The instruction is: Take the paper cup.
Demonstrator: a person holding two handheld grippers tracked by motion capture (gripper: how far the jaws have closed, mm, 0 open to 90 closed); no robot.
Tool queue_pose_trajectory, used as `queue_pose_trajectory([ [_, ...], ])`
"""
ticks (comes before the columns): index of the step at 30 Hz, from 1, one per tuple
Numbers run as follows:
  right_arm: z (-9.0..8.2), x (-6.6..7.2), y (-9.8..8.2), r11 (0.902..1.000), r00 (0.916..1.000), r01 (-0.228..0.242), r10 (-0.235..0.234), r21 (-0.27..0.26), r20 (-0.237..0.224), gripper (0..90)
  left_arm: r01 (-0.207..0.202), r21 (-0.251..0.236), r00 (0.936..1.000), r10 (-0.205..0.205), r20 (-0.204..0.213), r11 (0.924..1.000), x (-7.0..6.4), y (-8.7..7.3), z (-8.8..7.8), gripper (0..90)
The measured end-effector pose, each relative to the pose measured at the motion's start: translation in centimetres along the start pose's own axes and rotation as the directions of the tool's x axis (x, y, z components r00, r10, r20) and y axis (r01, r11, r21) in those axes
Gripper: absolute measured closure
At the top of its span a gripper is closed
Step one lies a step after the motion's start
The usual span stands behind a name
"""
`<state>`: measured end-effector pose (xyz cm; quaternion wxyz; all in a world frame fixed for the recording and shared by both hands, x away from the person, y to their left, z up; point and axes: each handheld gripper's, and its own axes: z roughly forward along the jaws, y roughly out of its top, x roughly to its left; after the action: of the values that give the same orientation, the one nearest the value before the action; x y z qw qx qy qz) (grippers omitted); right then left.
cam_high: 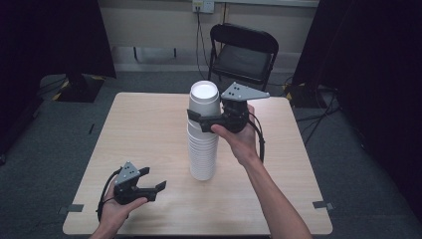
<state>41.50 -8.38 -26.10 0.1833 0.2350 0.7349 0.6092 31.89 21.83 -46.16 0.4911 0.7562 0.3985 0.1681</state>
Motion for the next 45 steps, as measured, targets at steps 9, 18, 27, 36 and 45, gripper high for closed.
queue_pose_trajectory([
  [9, -0.5, -0.1, 0.9, 0.9994, 0.9998, -0.018, 0.018, -0.031, -0.003, 15.9, 0.002, 0.001, 1.0000, -0.002, 0.002, 1.0000, 0.0, 0.0, 0.0, 16.6],
  [18, -1.1, -0.1, 1.8, 0.9975, 0.9997, -0.024, 0.024, -0.066, -0.004, 16.0, 0.001, 0.002, 1.0000, -0.001, 0.000, 1.0000, 0.0, 0.0, 0.0, 16.7],
  [27, -1.8, 0.1, 3.4, 0.9924, 0.9995, -0.029, 0.027, -0.120, -0.019, 16.2, -0.008, 0.006, 1.0000, 0.008, 0.004, 1.0000, -0.1, 0.0, 0.1, 16.9],
  [36, -2.4, 0.3, 4.6, 0.9849, 0.9993, -0.038, 0.037, -0.169, -0.006, 16.4, -0.005, 0.004, 1.0000, 0.005, 0.002, 1.0000, -0.1, 0.0, 0.1, 17.2],
  [45, -4.1, -0.1, 5.6, 0.9803, 0.9988, -0.042, 0.046, -0.193, 0.016, 16.8, -0.010, 0.008, 1.0000, 0.010, 0.001, 0.9999, -0.1, 0.0, 0.2, 17.3],
])
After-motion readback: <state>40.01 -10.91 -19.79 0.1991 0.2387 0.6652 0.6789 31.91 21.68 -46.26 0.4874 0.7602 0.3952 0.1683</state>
